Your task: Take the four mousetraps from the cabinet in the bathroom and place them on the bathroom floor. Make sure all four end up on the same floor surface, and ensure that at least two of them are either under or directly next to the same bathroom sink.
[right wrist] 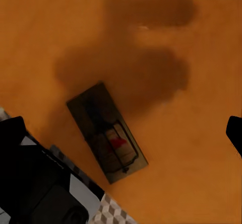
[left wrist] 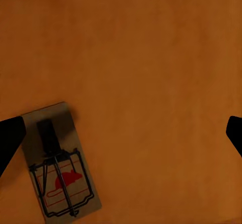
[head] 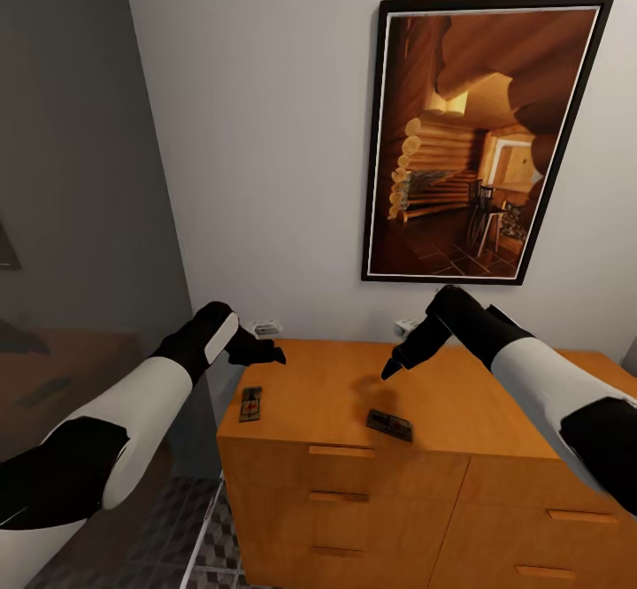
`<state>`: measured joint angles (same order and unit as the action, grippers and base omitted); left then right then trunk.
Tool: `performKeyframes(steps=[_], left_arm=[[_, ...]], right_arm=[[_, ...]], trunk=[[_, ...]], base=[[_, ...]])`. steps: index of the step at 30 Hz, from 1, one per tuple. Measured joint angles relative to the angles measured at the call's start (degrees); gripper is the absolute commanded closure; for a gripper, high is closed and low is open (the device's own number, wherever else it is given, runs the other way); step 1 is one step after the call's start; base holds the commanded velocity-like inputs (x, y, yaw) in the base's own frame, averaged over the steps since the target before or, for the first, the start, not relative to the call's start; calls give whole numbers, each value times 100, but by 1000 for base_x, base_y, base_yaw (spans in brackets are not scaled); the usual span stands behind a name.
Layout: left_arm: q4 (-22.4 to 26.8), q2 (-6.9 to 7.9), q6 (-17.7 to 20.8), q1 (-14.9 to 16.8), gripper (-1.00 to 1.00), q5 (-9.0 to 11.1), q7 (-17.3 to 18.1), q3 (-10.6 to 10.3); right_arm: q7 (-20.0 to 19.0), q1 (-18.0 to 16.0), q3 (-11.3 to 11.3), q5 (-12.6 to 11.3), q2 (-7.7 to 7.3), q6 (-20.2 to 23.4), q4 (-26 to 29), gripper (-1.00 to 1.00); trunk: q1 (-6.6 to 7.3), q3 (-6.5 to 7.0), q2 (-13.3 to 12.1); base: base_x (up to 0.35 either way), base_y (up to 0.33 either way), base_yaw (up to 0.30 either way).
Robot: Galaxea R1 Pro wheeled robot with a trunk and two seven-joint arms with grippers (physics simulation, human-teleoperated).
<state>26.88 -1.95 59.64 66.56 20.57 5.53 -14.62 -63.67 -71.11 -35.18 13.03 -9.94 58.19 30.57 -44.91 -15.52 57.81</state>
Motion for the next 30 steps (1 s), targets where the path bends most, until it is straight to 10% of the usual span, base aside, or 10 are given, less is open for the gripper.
performKeyframes(steps=[30], left_arm=[[-12,2,-20,0,-100,0,-7,-3]], right_arm=[[34,-48,-79,35,265,-365,-494,-100]], trunk=[[0,0,0]], base=[[0,0,0]])
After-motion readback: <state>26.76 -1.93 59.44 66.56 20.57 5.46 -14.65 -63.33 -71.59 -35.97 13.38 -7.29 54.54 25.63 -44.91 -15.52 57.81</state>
